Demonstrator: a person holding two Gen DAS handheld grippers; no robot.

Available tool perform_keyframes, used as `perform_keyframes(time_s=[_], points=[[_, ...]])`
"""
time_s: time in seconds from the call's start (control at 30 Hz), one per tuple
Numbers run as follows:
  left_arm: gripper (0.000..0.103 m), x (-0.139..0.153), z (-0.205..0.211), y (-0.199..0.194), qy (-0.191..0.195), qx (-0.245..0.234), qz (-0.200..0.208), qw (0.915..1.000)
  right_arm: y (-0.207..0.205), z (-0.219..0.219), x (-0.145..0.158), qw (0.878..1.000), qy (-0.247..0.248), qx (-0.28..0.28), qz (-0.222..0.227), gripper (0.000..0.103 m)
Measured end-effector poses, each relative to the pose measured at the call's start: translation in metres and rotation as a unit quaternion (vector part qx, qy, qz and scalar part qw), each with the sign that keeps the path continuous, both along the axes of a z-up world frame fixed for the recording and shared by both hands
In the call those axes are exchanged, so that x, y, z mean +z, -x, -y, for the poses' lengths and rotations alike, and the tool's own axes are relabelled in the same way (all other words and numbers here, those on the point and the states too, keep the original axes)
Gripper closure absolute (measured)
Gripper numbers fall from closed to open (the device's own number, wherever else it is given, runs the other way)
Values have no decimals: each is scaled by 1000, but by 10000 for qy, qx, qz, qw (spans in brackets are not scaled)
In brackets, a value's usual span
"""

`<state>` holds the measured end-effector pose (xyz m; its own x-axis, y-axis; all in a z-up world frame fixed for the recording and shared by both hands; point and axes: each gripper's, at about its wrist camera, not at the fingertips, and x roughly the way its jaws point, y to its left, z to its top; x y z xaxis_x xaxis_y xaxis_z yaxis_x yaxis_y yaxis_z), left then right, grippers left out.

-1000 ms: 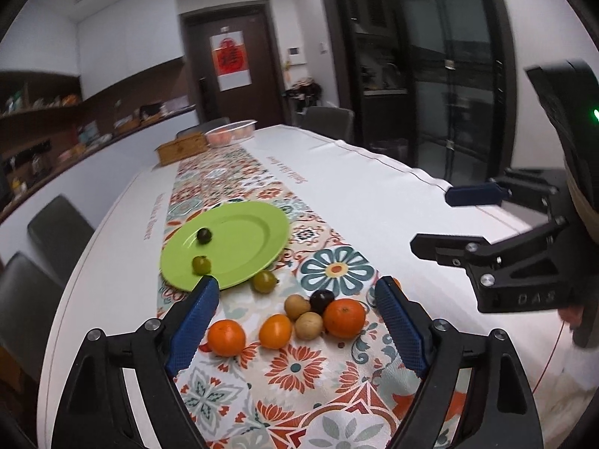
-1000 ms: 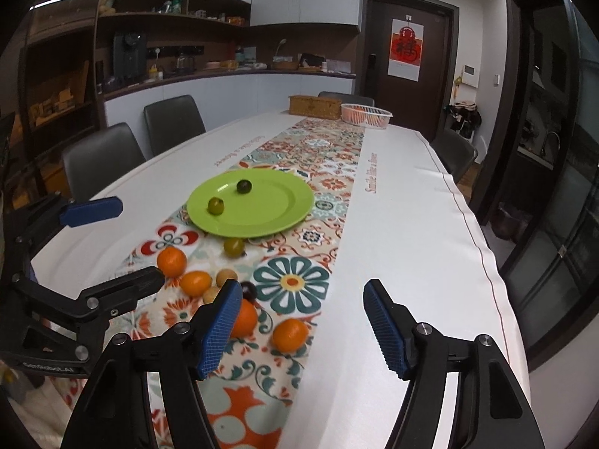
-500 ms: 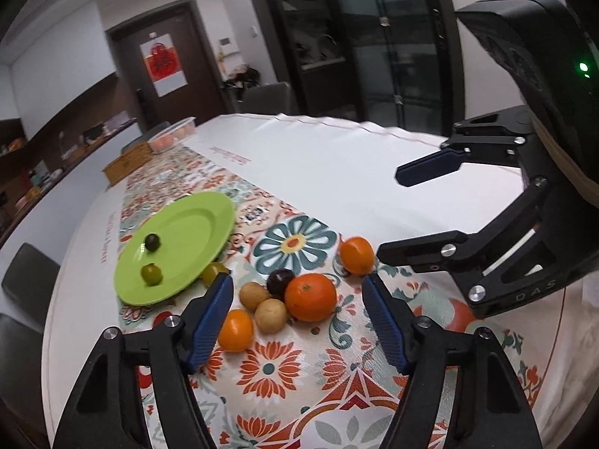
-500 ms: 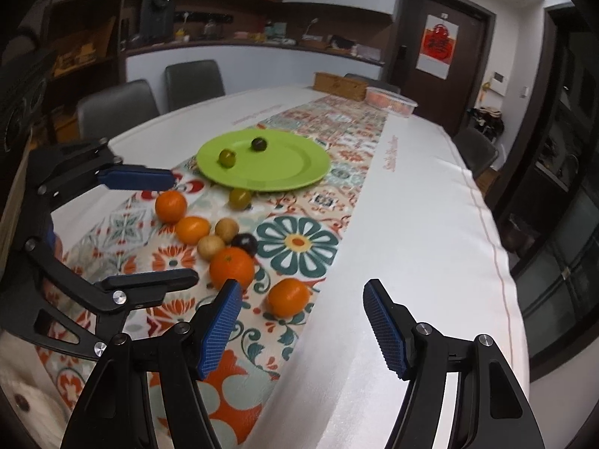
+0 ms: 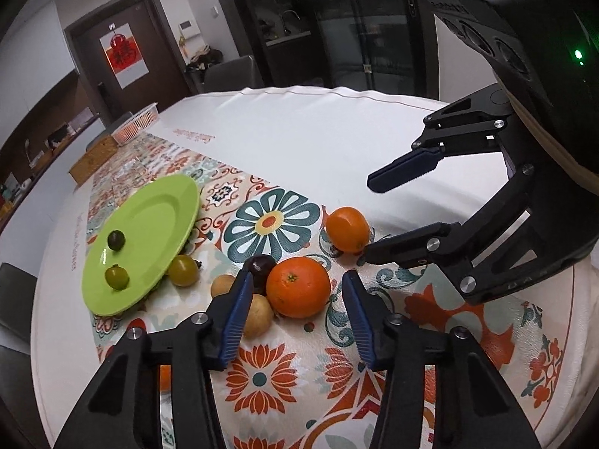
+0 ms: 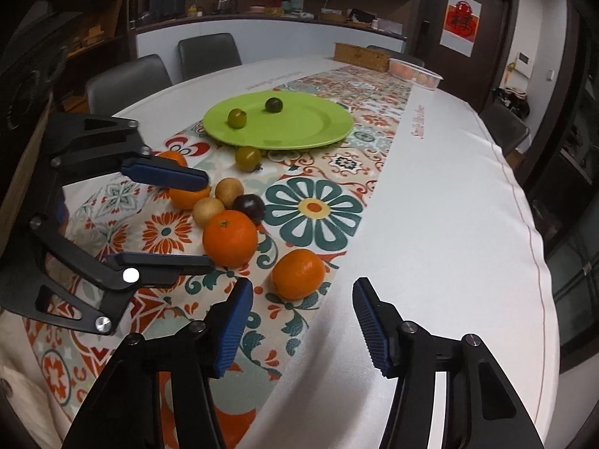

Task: Organize fruits
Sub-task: 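Grasp the large orange with the left tool while the right tool grasps a tangerine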

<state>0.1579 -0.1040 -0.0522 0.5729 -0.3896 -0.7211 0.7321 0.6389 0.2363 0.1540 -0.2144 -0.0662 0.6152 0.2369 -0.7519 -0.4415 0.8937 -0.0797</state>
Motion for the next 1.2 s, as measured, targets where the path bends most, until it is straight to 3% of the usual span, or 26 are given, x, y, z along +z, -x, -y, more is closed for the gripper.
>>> perform_keyframes(time_s=[0.5, 1.2], points=[[64, -7, 9, -12, -45, 134, -253, 9996, -20, 1, -12, 9991, -266, 58, -327, 67], [67, 16, -11, 2, 752, 1068, -488, 9902, 4, 8, 8, 9968, -704, -344, -159, 68]])
